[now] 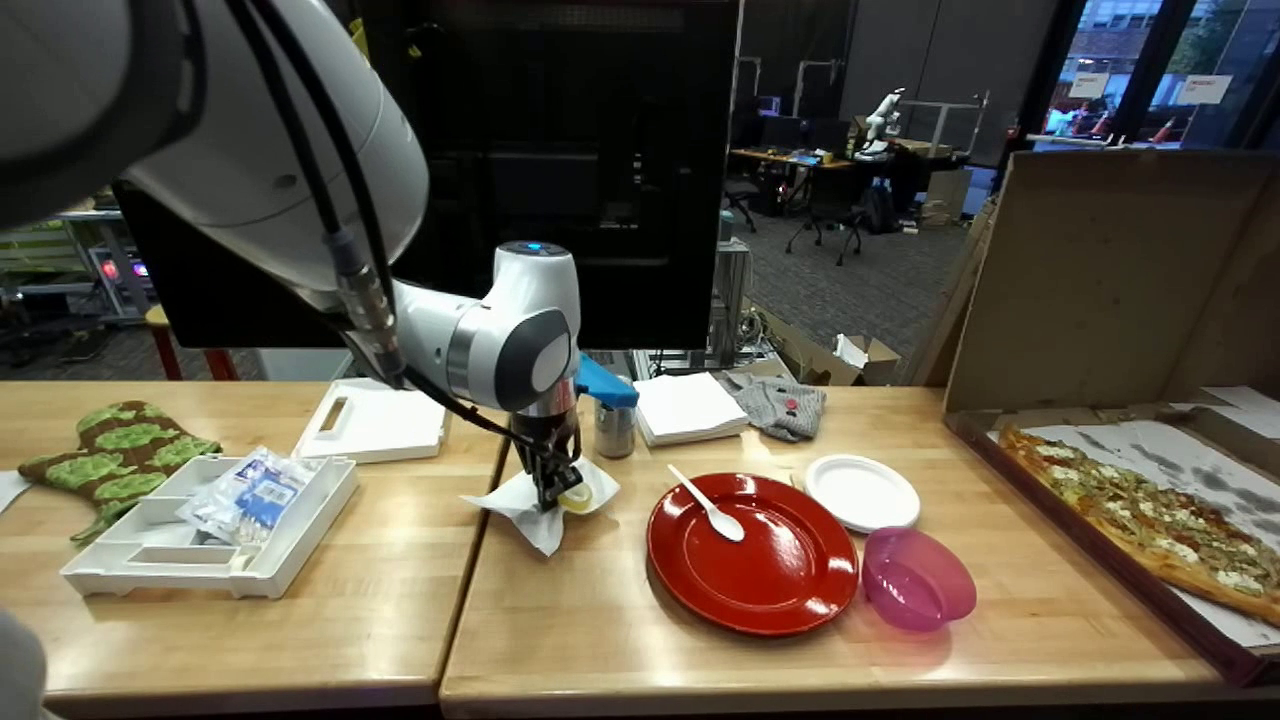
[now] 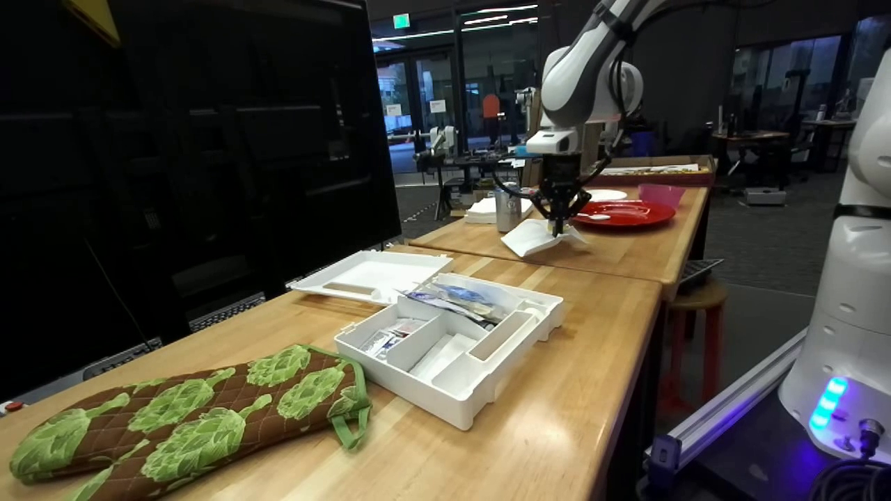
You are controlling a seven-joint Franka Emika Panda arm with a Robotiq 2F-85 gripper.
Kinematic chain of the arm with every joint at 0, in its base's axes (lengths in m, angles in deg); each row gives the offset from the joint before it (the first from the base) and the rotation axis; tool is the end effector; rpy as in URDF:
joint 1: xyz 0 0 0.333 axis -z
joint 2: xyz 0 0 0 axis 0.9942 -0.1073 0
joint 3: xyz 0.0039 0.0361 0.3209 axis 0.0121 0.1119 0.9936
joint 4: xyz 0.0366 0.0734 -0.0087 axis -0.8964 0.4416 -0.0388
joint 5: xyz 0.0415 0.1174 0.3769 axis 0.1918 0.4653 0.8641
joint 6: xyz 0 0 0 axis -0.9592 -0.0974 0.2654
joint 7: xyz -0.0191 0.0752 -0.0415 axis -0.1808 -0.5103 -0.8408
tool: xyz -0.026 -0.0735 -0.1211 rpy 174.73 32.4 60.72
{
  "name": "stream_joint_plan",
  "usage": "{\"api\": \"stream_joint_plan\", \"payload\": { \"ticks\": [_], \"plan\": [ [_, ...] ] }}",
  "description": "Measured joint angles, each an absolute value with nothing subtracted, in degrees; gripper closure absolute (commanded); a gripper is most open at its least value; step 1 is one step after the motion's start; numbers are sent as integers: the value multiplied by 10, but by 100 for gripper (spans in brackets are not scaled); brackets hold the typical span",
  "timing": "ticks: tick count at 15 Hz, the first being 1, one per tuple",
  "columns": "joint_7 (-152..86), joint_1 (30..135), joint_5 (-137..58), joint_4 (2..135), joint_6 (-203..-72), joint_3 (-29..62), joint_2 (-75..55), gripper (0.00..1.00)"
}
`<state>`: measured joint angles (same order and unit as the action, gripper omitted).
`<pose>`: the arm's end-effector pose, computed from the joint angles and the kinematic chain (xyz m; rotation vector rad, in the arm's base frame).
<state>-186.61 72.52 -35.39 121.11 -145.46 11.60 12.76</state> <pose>0.4602 0.0234 0.2860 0.7706 2.9918 0.0657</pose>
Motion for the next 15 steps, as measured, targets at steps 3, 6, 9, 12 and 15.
{"api": "stream_joint_plan", "payload": {
  "ticks": [3, 6, 9, 12, 15],
  "plan": [
    [-1866, 711, -311, 1192, -1454, 111, 118, 100],
    [-1866, 701, -287, 1181, -1454, 110, 112, 100],
    [-1866, 696, -276, 1176, -1454, 108, 107, 72],
    [-1866, 696, -271, 1169, -1452, 107, 101, 55],
    [-1866, 695, -270, 1160, -1444, 107, 95, 35]
  ]
}}
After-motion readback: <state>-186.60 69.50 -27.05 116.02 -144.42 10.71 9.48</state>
